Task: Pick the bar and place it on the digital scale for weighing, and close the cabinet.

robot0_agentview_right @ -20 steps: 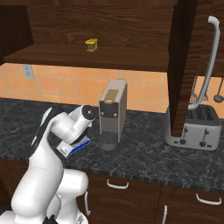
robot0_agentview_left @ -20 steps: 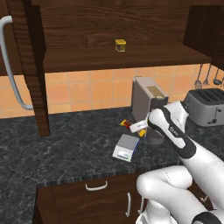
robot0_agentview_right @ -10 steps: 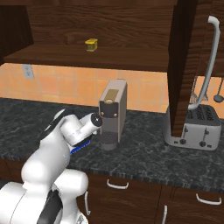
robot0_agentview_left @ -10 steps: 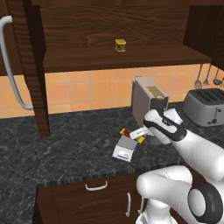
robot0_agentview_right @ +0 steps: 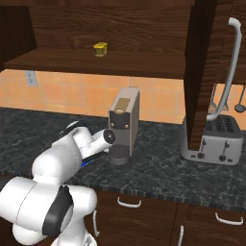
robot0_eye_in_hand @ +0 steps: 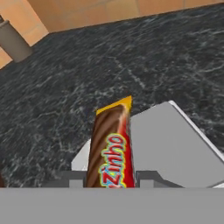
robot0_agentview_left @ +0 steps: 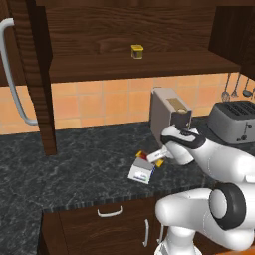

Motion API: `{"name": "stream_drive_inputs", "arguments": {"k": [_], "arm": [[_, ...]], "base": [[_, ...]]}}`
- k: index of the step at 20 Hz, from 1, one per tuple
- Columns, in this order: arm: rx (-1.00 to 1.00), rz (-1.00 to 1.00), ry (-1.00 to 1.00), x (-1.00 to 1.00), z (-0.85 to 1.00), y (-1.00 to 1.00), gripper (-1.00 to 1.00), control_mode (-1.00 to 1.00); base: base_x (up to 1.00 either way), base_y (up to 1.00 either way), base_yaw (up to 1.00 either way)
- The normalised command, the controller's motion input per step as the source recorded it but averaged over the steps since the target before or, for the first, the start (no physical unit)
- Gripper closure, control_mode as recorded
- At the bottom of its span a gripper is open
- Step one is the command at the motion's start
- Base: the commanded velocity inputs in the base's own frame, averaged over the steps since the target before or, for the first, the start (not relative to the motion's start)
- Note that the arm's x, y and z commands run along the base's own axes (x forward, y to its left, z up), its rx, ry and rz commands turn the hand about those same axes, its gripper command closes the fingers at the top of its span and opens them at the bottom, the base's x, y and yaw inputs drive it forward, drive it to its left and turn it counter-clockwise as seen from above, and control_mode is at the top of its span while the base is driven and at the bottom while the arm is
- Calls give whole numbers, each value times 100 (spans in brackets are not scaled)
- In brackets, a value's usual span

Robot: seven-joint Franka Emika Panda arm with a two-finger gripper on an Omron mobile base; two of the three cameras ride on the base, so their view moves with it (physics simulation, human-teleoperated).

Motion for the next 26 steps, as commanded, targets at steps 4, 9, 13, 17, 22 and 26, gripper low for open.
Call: {"name": "stream_drive_inputs", "arguments": {"k": [4,9,13,17,22,26], "arm": [[0,0,0,10,-30,0,100,-100],[0,0,0,12,-14,0,100,-100],[0,-1,0,26,0,2,100,-100],[0,0,0,12,-3,3,-100,-100],[0,0,0,0,-1,0,-100,-100],[0,0,-1,-1,0,2,-100,-100]], "base": [[0,0,0],[0,0,0],[0,0,0],[0,0,0],[0,0,0],[0,0,0]]}}
